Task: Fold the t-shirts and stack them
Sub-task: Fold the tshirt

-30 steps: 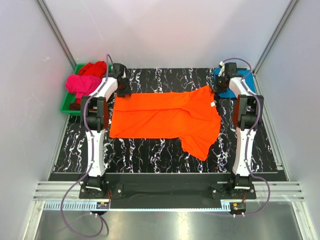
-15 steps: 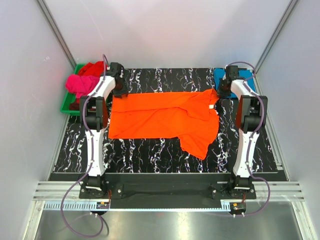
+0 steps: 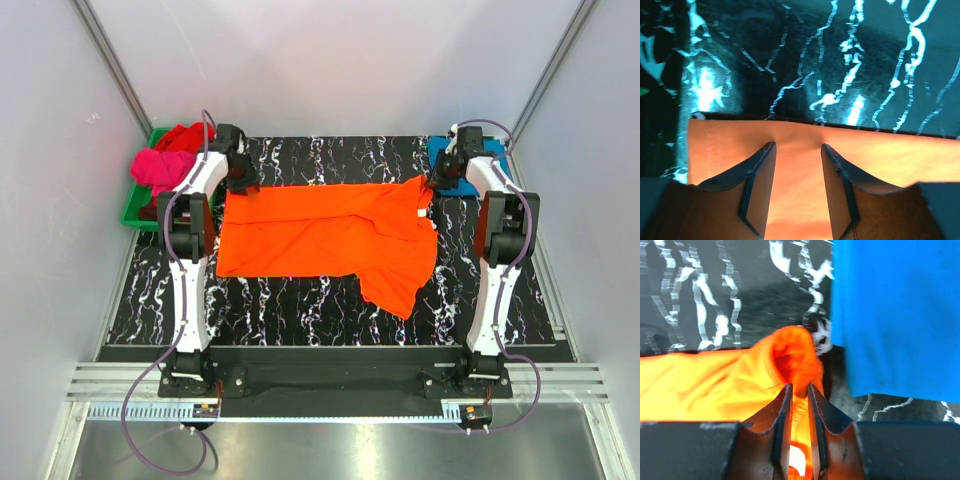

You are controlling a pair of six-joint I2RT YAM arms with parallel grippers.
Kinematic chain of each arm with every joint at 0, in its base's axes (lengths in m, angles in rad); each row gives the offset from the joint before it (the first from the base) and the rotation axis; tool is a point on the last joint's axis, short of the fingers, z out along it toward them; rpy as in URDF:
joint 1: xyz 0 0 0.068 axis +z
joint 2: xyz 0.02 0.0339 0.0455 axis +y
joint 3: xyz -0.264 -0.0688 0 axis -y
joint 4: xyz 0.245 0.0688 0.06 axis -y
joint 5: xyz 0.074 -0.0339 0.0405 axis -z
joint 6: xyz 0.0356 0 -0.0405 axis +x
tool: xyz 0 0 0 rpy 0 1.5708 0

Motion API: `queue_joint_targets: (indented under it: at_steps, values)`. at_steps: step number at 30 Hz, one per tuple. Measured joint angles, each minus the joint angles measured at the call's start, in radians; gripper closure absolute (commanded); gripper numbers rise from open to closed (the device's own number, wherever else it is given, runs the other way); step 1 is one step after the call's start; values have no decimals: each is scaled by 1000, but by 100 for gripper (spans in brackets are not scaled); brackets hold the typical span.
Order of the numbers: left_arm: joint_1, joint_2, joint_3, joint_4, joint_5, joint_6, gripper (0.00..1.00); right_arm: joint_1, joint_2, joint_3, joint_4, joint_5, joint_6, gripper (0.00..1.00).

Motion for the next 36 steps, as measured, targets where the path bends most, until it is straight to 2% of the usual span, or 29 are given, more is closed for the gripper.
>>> queue_joint_targets:
  at_steps: [5, 8, 11, 15, 22, 30, 36]
  values:
    - [-8, -1, 0, 19, 59, -4, 52, 0, -8, 24, -3, -76, 14, 77]
    - [-23, -10, 0, 26, 74, -2, 52, 0, -23, 17, -17, -101, 29, 68]
    - [-34, -30, 0, 26, 76, 4, 52, 0, -63, -17, -45, -95, 46, 65]
    - [-44, -74, -3, 26, 71, 10, 51, 0, -143, -59, -98, -82, 79, 69]
    - [-47, -170, -102, 34, 74, 5, 52, 1, -321, -298, -90, -126, 126, 72]
    - [-79, -257, -253, 27, 103, 5, 52, 19, -343, -455, -79, -142, 134, 72]
    - [-156, -319, -278, 29, 162, -2, 52, 38, -343, -498, -41, -138, 132, 71]
